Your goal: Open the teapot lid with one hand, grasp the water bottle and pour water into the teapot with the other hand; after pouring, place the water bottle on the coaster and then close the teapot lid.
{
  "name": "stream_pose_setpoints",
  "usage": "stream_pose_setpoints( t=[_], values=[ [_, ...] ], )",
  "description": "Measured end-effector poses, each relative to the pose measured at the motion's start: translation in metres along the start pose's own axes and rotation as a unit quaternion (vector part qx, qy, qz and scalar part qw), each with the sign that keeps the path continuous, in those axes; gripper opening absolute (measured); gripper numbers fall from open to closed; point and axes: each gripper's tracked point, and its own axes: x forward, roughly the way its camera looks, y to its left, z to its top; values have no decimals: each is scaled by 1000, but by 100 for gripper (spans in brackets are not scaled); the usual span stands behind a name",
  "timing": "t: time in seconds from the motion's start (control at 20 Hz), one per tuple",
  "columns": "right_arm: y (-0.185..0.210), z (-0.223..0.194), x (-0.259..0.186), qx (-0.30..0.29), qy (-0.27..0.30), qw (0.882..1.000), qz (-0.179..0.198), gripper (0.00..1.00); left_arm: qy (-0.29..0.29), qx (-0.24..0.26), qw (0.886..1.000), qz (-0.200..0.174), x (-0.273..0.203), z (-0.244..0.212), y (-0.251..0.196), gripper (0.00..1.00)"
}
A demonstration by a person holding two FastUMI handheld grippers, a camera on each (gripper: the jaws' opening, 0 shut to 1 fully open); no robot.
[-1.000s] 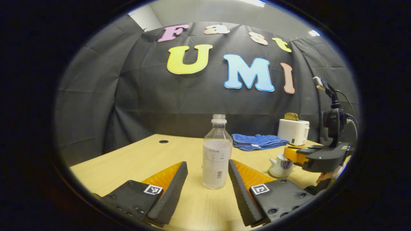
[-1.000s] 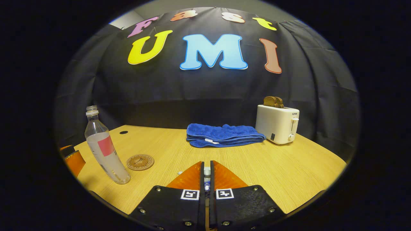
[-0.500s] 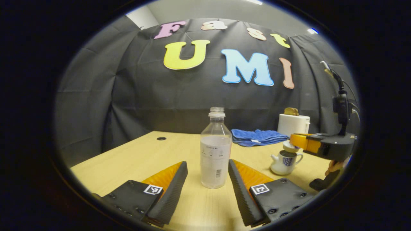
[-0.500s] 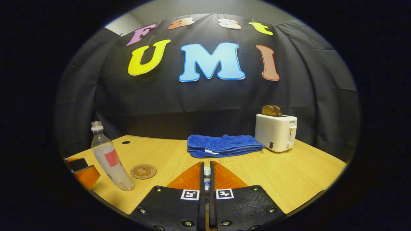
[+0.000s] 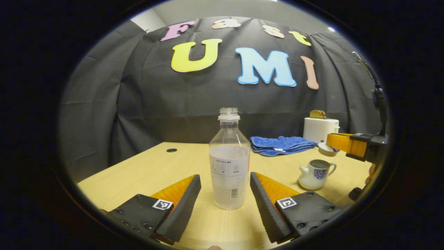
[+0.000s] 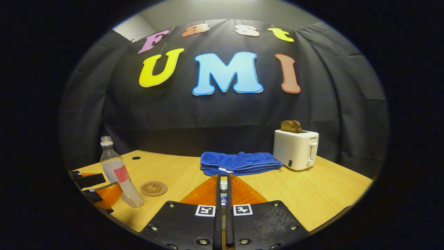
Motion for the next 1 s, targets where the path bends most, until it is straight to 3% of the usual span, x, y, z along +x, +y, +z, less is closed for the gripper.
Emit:
stream_pose_setpoints(
  t=[0.5, 0.6, 0.75, 1.0],
  values=[
    [-11, -6, -1, 15, 4, 1000, 3, 5, -11, 45, 999, -2, 26, 8, -9, 99],
    [-17, -6, -3, 18, 3, 1000, 0, 5, -9, 51, 999, -6, 29, 8, -10, 89],
    [-27, -7, -3, 25, 3, 1000, -10, 5, -7, 65, 998, -8, 27, 10, -11, 87],
    [-46, -7, -5, 32, 1, 999, -29, 5, -23, 158, 987, 3, 29, 33, -8, 85]
  ],
)
